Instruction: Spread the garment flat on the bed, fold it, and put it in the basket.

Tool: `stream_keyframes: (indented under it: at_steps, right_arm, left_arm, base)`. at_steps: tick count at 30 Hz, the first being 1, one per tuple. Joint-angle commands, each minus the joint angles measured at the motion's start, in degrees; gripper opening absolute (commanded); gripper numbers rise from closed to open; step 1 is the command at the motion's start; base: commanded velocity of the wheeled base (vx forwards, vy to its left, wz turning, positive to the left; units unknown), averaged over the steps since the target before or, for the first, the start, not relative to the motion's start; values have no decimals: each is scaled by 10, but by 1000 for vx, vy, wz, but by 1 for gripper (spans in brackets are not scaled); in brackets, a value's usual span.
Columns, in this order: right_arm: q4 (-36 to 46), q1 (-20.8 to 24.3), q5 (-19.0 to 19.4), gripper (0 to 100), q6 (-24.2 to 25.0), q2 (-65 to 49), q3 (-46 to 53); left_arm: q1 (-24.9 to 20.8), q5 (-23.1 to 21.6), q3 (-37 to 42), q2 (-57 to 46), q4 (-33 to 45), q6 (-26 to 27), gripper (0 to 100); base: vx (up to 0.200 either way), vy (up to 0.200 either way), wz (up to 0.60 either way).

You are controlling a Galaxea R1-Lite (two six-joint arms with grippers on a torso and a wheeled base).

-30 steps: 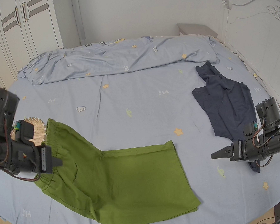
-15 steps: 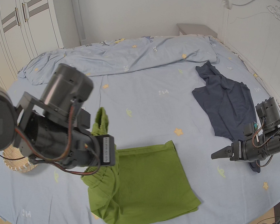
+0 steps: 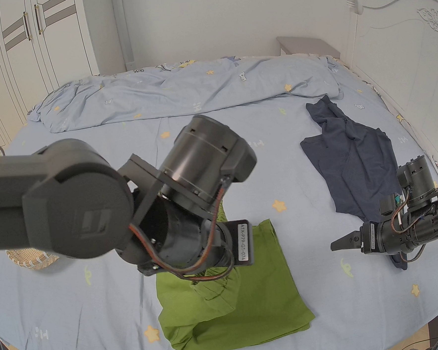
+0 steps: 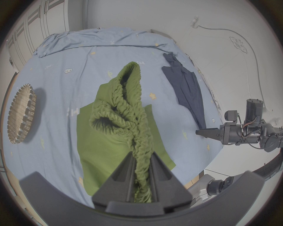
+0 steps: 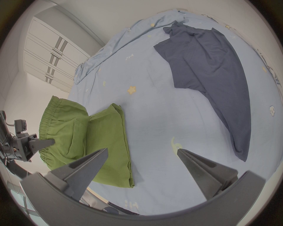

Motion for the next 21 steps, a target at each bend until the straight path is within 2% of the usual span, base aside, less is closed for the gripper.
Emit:
stream_keyframes:
  at_steps: [1,8,9,12,16,21]
  right_arm:
    - [0,1,0,100,0,1,1]
    - [0,2,0,100,0,3,3]
    - [0,2,0,100,0,3,4]
    - [0,2,-1,100,0,1,4]
    - [0,2,-1,100,0,1,4]
    - [0,2,-1,100,0,1,4]
  left_arm:
    - [-14,1,-3,24,-7,-3,0]
    - [-31,9,-3,66,-30,-3,0]
    - [-33,13,-4,73,-34,-3,100]
    - [-37,26,-4,90,-52,-4,100]
    - [-39,22,-3,97,-74,-12,100]
    - [-39,23,-4,94,-114,-45,100]
  base:
    - [0,0,0]
    - [0,0,0]
    - [0,0,0]
    - [0,0,0]
    - [0,0,0]
    - [0,0,0]
